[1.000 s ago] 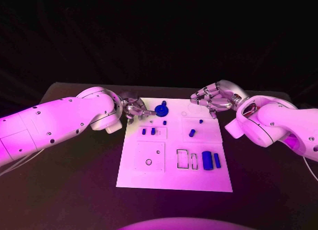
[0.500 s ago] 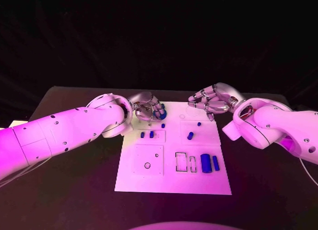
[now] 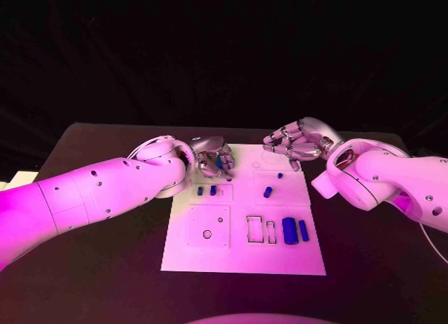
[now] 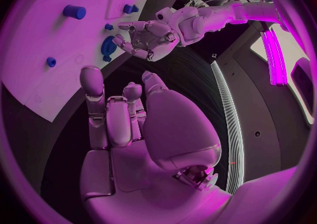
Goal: Assemble the parts on the task board
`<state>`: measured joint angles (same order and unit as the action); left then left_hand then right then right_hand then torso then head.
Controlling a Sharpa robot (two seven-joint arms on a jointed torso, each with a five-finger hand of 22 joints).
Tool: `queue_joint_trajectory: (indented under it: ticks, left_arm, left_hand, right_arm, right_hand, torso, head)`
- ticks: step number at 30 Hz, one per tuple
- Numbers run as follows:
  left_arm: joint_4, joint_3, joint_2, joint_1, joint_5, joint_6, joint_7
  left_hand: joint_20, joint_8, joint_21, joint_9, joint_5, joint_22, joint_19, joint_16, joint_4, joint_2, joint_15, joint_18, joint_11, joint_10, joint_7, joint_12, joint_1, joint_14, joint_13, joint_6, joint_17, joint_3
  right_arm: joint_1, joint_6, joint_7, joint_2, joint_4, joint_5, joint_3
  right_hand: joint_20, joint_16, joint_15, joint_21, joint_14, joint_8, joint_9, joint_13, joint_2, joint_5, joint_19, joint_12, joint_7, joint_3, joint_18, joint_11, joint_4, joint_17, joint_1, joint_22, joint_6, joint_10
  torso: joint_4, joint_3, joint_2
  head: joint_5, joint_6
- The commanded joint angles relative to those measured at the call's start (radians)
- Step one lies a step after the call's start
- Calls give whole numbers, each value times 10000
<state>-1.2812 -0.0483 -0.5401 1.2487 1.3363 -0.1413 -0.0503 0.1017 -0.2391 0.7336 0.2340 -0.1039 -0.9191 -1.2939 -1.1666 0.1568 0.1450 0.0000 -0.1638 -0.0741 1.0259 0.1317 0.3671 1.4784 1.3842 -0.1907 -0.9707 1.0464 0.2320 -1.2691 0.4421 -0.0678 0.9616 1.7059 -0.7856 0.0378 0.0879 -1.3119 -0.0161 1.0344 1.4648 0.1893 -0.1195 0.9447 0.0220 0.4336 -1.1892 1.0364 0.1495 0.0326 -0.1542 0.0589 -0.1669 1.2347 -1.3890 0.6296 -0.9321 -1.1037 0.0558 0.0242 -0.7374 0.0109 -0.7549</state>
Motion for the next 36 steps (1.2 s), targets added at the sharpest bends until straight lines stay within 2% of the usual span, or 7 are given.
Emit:
queue_joint_trajectory:
  ticks: [1,3,7,9,19,32,36]
  left_arm:
    - [54,7,88,-41,719,523,-136]
    - [101,9,137,-54,791,608,-183]
    - [221,11,241,-66,899,711,-278]
    - [292,12,295,-70,931,739,-312]
    - [540,15,513,-91,1087,898,-534]
    - [690,19,711,-112,1220,1380,-836]
    - [720,19,759,-115,1223,1406,-868]
  left_hand:
    - [-34,164,1124,-121,59,-897,-461,-678,48,-111,-18,269,-14,91,-22,-199,16,317,163,-122,641,-75]
    - [-38,265,1839,-195,55,-1473,-716,-1071,65,-132,-33,391,-13,161,-18,-308,33,504,252,-169,1034,-83]
    - [-42,393,2378,-291,50,-1938,-868,-1400,68,-164,-40,474,-4,279,-27,-451,82,625,371,-271,1339,-83]
    - [-49,422,2581,-316,47,-2109,-927,-1508,58,-184,-48,504,4,327,-33,-489,115,673,404,-318,1444,-68]
    - [-91,513,3141,-398,23,-2597,-1074,-1752,-86,-372,-104,581,67,560,-85,-634,407,774,530,-537,1642,220]
    - [-97,634,3552,-482,31,-2951,-1182,-1869,-127,-392,-103,650,60,655,-61,-758,407,831,620,-591,1713,404]
    - [-102,646,3578,-493,31,-2980,-1185,-1854,-141,-394,-108,650,73,700,-70,-766,408,825,630,-624,1666,439]
  right_arm:
    - [8,-76,140,-17,9,-43,0]
    - [8,-72,140,-21,8,-44,0]
    - [8,-71,144,-29,12,-43,0]
    - [9,-70,151,-35,15,-40,0]
    - [9,-79,143,-41,18,-36,0]
    - [9,-92,143,-54,25,-36,-1]
    - [9,-95,141,-56,32,-36,-1]
  right_hand:
    - [-17,31,-11,-26,266,54,17,7,0,36,47,-11,-6,13,-96,19,44,15,-66,10,45,34]
    - [-17,31,-10,-31,267,56,17,9,11,37,48,-6,-3,10,-97,22,32,17,-57,3,44,27]
    - [-18,26,-9,-28,269,57,18,-1,20,38,42,-11,-1,9,-95,24,18,23,-46,9,44,29]
    - [-17,22,-7,-28,272,57,18,5,29,37,39,-1,2,9,-95,27,-1,29,-29,9,44,17]
    - [-17,25,-6,-29,272,58,19,4,38,38,36,2,2,8,-94,28,-15,26,-18,10,45,13]
    - [-17,25,-6,-29,272,58,19,4,38,38,36,2,2,8,-94,28,-15,26,-18,10,45,13]
    - [-16,21,-5,-27,275,58,21,7,52,42,28,11,2,3,-92,28,-35,34,-6,16,46,3]
  torso:
    - [-8,3,-3]
    - [-4,-2,3]
    - [-1,-10,1]
    - [3,2,-2]
    - [1,-2,3]
    - [12,0,4]
    - [6,-2,7]
  head:
    - [12,-11]
    - [15,-20]
    - [-7,-16]
    - [-4,-22]
    - [16,-39]
    - [23,-54]
    - [-16,-73]
